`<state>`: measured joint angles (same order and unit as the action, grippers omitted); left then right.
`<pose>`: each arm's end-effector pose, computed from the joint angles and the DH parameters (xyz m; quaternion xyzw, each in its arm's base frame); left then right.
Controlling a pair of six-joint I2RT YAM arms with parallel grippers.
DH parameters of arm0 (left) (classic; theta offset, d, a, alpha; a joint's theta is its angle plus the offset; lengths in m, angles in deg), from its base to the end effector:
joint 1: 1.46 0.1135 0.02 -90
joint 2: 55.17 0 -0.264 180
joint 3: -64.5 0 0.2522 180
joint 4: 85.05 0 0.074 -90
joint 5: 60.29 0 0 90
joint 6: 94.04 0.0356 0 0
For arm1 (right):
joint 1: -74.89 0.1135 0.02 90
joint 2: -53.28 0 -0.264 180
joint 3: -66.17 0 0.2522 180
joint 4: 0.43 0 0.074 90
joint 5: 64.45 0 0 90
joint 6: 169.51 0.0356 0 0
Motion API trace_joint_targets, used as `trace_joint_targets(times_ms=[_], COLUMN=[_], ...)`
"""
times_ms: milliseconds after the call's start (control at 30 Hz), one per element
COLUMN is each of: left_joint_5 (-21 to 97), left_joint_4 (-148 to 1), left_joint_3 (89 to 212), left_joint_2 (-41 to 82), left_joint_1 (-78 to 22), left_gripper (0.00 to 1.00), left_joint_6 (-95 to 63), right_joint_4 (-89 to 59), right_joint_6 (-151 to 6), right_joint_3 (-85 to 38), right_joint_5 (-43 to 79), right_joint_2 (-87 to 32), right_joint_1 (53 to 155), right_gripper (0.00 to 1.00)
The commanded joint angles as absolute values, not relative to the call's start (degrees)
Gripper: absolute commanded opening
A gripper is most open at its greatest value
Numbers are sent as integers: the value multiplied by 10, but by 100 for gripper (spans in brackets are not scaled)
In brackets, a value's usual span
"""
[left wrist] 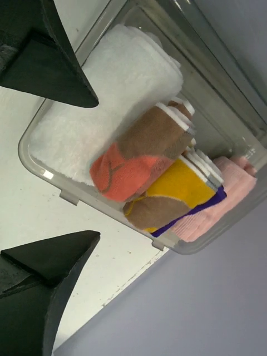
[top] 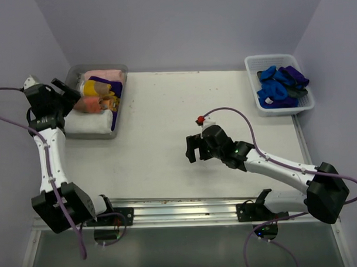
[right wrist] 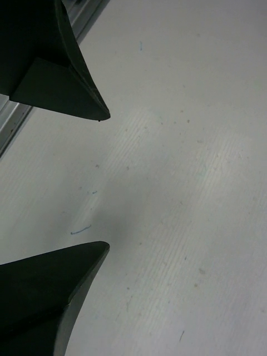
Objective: Roll the towels
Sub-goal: Place the rolled towel into the container
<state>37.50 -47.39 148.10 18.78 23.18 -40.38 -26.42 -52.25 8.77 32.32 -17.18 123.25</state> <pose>0.2675 0.1174 0.3582 -0.4038 0.7547 -0.1103 0.5052 0.1774 0.1932 0.2364 -0.1400 0.8906 0.2211 0.3719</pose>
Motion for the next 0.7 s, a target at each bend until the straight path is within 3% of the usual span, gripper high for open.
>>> trace_joint_targets(times_ms=[0, 267, 667], left_joint_5=[259, 169, 109], left_joint_4=[-418, -376, -395], left_joint_3=[1467, 1359, 1228], left_joint_2=[116, 21, -33], left_joint_1=[139, -35, -238], left_gripper=[95, 96, 96], left_joint_6=[-337, -341, -381], right_joint_4=[-312, -408, -476], right_joint_6=[-509, -494, -415], right_joint_3=[49, 4, 43], right_joint_5=[450, 634, 721], right_joint_2=[-148, -117, -25], right_joint_1=[1231, 1231, 1231], right_gripper=[97, 98, 99])
